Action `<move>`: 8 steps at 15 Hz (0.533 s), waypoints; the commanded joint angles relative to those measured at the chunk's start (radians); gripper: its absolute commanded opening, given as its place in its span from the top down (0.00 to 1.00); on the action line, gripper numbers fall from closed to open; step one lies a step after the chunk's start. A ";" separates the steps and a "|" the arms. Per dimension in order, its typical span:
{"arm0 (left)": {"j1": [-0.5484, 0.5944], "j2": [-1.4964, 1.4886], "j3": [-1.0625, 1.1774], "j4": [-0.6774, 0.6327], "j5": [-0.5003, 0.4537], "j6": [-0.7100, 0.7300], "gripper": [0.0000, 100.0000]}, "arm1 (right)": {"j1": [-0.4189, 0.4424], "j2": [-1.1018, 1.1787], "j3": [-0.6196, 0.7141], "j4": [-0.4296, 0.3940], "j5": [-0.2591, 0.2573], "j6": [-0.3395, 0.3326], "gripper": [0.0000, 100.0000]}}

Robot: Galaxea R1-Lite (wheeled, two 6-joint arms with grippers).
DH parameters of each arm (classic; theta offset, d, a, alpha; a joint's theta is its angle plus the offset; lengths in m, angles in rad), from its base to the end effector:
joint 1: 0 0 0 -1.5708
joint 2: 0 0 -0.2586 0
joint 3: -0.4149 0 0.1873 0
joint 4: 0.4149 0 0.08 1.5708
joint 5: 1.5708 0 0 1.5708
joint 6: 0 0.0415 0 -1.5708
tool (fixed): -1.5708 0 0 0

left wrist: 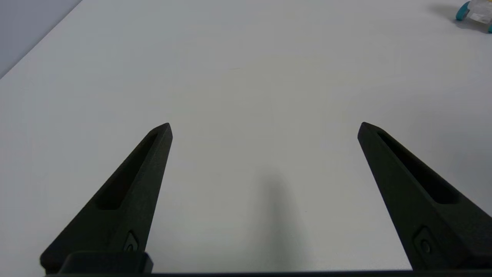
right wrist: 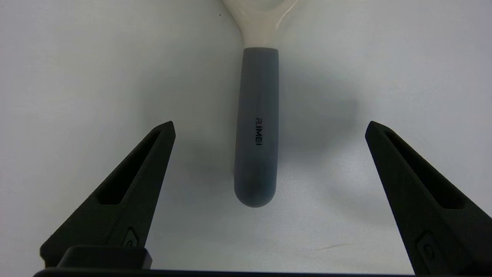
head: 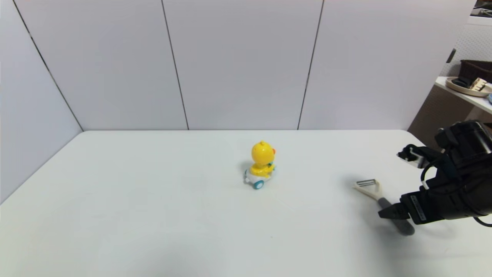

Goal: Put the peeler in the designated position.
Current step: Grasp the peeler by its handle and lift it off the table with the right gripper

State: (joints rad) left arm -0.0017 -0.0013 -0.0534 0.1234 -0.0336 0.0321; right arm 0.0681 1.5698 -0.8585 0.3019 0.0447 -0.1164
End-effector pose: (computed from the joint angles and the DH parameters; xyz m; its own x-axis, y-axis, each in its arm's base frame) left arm 0.0296 -0.0014 0.0761 0.9970 -0.0353 -0.0686 0.0374 0.9989 0.0297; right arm 0.2425 0.0184 0.1008 0.5244 0.0806 -0.8477 -0.1893 0.9816 -0.0238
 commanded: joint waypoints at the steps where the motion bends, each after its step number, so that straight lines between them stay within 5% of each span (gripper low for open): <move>1: 0.000 0.001 0.001 0.001 0.000 0.000 0.00 | 0.039 0.004 0.003 0.002 0.000 0.000 0.00; 8: 0.000 0.001 0.000 0.001 0.000 0.000 0.00 | 0.053 0.010 0.010 0.003 -0.002 0.000 0.00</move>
State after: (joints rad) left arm -0.0017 -0.0013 -0.0534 0.1234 -0.0340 0.0326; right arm 0.1206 1.5813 -0.8485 0.3030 0.0423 -0.1157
